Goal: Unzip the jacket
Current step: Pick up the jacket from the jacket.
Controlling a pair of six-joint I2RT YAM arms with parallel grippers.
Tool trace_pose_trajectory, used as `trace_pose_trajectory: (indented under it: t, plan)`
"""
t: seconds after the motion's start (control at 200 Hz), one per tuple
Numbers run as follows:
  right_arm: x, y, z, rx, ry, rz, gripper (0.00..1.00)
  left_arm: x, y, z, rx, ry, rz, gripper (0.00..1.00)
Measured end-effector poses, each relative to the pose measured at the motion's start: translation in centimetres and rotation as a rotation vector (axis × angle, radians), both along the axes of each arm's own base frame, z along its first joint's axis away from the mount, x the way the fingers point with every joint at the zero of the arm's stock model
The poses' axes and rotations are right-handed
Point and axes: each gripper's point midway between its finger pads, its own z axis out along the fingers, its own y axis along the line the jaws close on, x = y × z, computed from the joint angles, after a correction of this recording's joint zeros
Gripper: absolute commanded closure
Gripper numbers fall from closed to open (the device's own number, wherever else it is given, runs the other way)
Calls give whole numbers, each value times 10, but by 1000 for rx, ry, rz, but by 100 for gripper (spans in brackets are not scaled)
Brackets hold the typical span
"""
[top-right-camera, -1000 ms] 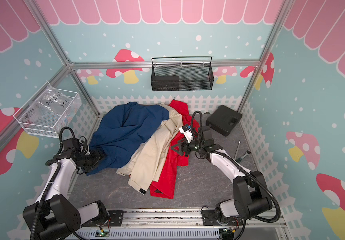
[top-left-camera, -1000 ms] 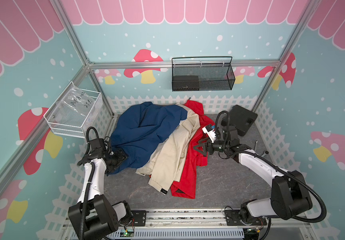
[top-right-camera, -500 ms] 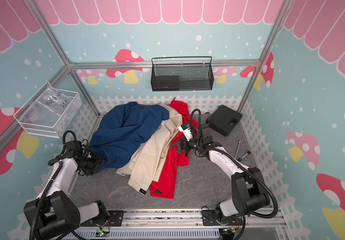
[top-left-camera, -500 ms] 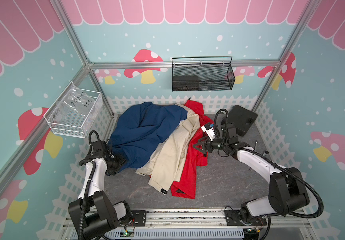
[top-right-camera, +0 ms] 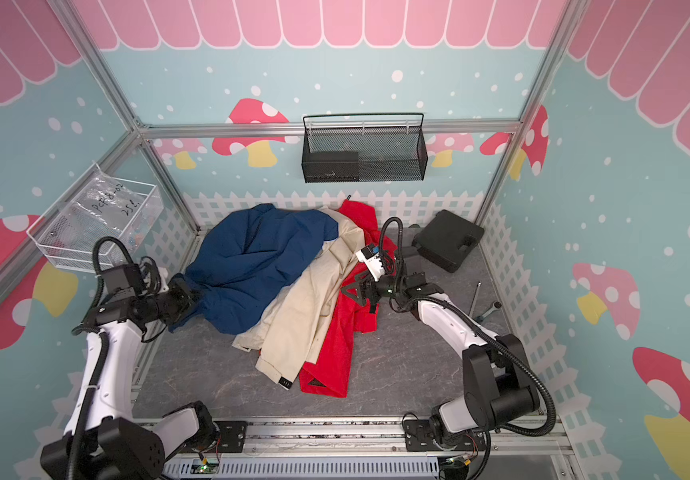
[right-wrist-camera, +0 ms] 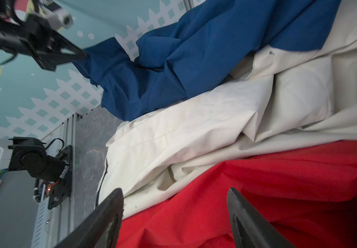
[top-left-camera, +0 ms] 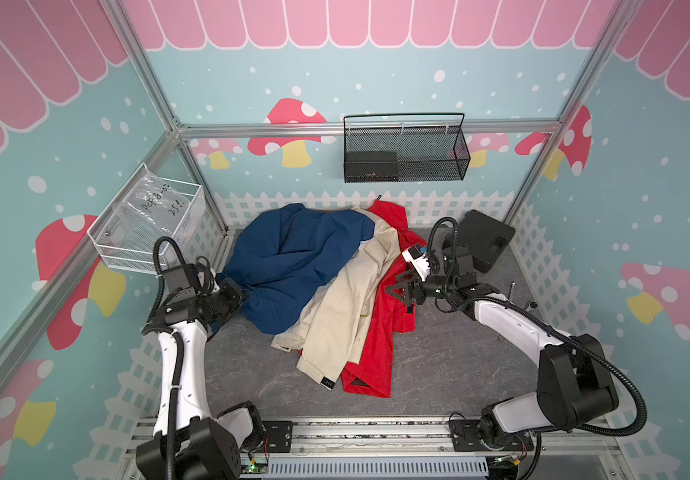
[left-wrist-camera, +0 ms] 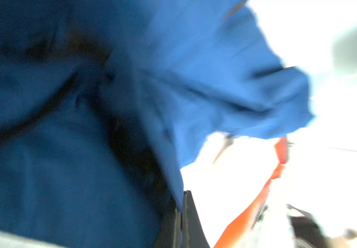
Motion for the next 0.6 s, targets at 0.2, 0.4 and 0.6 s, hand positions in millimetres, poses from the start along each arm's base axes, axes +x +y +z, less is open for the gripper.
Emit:
trace_pose_trajectory:
  t: [0.2,0.4,0.6]
  plan:
    - [-10,22,58,14,-428,74,22,29,-25,155,-67,-413,-60,100]
    - [-32,39,89,73,-778,161,18,31,-46,235,-74,-596,-126,100]
    - [-43,77,100,139,-868,254,16,31,-54,273,-114,-694,-148,100]
